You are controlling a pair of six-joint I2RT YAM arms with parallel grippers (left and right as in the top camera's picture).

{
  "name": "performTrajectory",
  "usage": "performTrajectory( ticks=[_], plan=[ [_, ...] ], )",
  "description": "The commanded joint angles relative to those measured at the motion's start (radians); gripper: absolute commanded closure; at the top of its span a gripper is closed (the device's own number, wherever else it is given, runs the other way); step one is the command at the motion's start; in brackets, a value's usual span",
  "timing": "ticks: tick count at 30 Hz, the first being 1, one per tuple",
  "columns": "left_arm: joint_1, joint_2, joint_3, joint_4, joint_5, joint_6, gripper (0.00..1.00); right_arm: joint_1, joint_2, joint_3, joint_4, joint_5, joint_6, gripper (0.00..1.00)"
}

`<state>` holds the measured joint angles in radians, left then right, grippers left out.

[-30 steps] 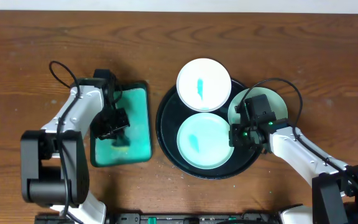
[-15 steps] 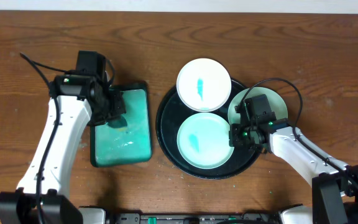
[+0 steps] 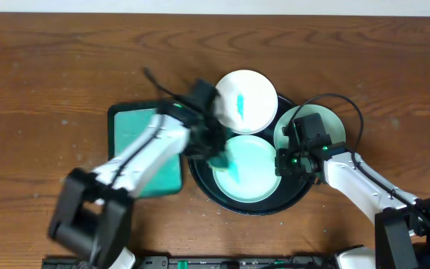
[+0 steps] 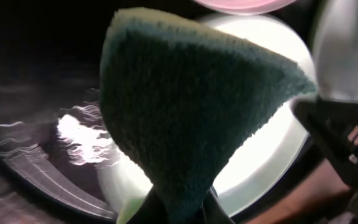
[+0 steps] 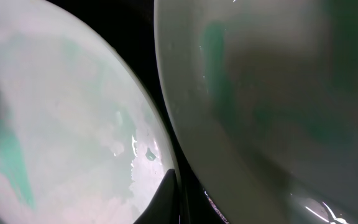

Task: Clean dirty plates on tray and stack at the side
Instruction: 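Scrub the lower pale green plate with the sponge in the left gripper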

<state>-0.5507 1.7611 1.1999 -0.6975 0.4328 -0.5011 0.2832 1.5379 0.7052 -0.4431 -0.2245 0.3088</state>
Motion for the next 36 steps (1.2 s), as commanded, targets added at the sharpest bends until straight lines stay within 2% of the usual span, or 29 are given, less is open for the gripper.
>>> performTrajectory(
  ticks=[1,11,16,19,29,33,36],
  plan=[
    [-0.094,0.072,-0.011,0.076,0.103,-0.101,0.93,0.006,0.007,-0.002,0.004,0.034,0.02,0.99],
    [-0.136,0.224,-0.011,0.115,0.093,-0.176,0.93,0.006,0.007,-0.002,0.002,0.034,0.02,0.99],
    [-0.104,0.257,-0.008,0.075,-0.032,-0.249,0.93,0.006,0.007,-0.002,0.001,0.034,0.02,0.99],
    [-0.073,0.255,0.025,-0.004,-0.159,-0.278,0.93,0.006,0.007,-0.002,0.0,0.034,0.02,0.99],
    [-0.037,0.255,0.134,-0.182,-0.42,-0.251,0.93,0.006,0.007,-0.002,-0.002,0.034,0.02,0.99],
    [-0.04,0.256,0.153,-0.159,-0.389,-0.191,0.93,0.006,0.007,-0.002,-0.002,0.034,0.02,0.99],
    [-0.053,0.268,0.139,-0.055,-0.188,-0.103,0.93,0.006,0.007,-0.002,-0.002,0.034,0.02,0.99]
  ],
)
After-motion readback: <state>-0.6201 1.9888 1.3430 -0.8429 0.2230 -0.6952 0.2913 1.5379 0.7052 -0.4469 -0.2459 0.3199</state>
